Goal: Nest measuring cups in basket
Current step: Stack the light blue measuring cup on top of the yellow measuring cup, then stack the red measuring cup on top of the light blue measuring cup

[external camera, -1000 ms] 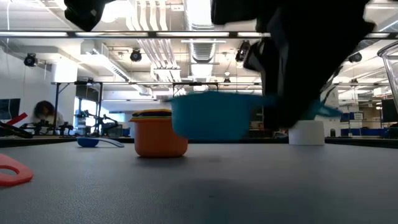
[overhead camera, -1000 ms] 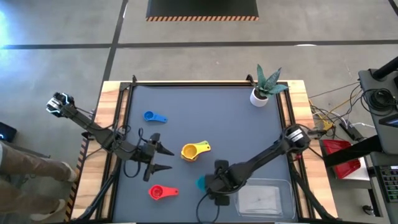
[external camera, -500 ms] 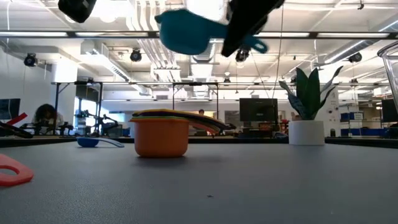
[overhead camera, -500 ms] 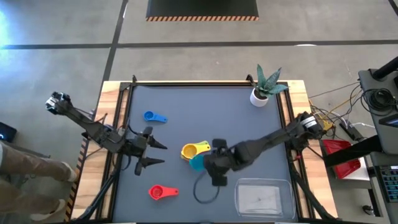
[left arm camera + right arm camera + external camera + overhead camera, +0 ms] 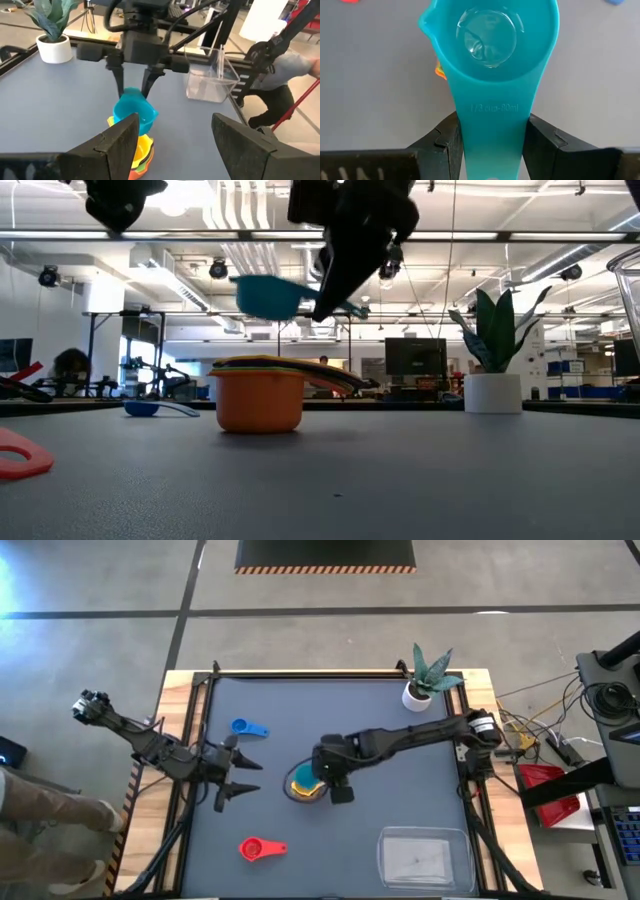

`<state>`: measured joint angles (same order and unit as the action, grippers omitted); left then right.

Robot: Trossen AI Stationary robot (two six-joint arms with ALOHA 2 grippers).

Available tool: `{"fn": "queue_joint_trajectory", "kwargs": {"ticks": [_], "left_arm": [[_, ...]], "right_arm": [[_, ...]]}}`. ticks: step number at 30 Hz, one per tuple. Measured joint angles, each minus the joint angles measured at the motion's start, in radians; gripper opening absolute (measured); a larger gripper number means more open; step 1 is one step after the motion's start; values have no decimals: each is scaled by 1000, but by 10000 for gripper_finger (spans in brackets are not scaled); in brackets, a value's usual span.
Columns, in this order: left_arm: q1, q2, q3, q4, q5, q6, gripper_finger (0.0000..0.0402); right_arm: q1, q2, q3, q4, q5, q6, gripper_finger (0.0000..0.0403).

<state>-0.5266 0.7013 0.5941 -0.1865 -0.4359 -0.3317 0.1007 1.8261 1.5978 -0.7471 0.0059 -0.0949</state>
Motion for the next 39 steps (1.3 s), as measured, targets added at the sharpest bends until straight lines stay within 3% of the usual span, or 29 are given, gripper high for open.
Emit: {"fn": "queue_joint_trajectory", "kwargs": {"ticks": [14, 26, 33, 39], "left_arm": [[0, 44, -1, -24, 8, 0, 233], [0, 41, -1, -26, 14, -20, 233], [-5, 59, -1, -140, 167, -148, 233], [-89, 176, -1, -229, 194, -233, 225]], "right_arm": [[-28, 75, 0, -3, -33, -77, 148], [-28, 70, 0, 5, -32, -60, 216], [-24, 27, 0, -84, -32, 13, 223], [12, -36, 0, -141, -29, 97, 223]]}}
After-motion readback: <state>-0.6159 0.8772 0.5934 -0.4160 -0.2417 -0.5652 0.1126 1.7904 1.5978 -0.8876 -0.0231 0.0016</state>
